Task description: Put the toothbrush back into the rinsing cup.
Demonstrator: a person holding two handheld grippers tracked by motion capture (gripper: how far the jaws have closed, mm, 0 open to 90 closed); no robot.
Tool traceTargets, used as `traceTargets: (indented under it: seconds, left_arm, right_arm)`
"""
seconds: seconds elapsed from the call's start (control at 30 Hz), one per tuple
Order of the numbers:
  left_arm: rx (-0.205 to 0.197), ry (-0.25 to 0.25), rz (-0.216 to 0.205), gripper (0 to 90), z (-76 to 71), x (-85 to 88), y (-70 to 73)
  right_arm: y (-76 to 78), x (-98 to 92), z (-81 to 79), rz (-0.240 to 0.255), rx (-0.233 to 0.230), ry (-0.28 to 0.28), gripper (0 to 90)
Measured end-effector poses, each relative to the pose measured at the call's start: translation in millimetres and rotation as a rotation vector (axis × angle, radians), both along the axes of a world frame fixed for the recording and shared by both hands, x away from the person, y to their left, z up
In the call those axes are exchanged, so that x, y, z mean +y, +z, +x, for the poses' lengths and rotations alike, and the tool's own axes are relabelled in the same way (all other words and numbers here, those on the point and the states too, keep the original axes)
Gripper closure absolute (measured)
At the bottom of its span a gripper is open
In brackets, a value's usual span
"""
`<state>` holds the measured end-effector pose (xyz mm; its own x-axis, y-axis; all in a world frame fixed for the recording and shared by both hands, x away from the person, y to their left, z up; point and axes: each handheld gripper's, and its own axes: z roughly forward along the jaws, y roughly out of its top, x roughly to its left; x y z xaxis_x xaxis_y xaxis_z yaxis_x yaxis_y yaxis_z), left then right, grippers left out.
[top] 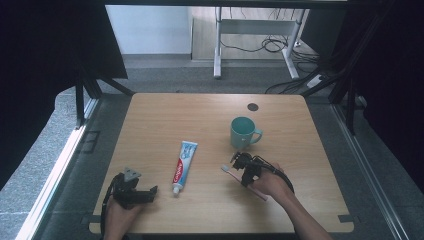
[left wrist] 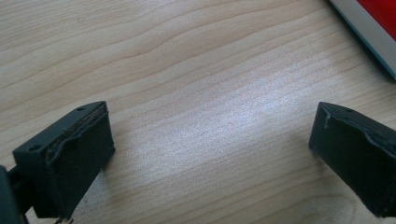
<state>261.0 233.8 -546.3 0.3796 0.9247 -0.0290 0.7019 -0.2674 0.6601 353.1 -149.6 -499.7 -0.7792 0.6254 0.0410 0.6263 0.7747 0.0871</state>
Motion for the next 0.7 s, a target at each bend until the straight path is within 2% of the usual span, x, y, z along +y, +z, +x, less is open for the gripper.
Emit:
traceTargets:
  seconds: [0.57,0.63,0.67,0.7]
  left_arm:
    - [0.000,0.000,0.000,0.0,0.0,0.0,0.0]
    - [0.000,0.000,0.000,0.0,0.0,0.0,0.0]
    - [0.000,0.000,0.000,0.0,0.0,0.0,0.0]
    - [0.000,0.000,0.000,0.0,0.0,0.0,0.0]
  right_arm:
    - [9.2,-19.9,-6.1,0.131,-0.072,-0.012,78.4]
    - [11.7,-25.7,-7.0,0.174,-0.085,-0.017,78.4]
    - [11.7,-25.7,-7.0,0.174,-0.085,-0.017,78.4]
    - [13.8,-29.4,-8.3,0.204,-0.104,-0.017,78.4]
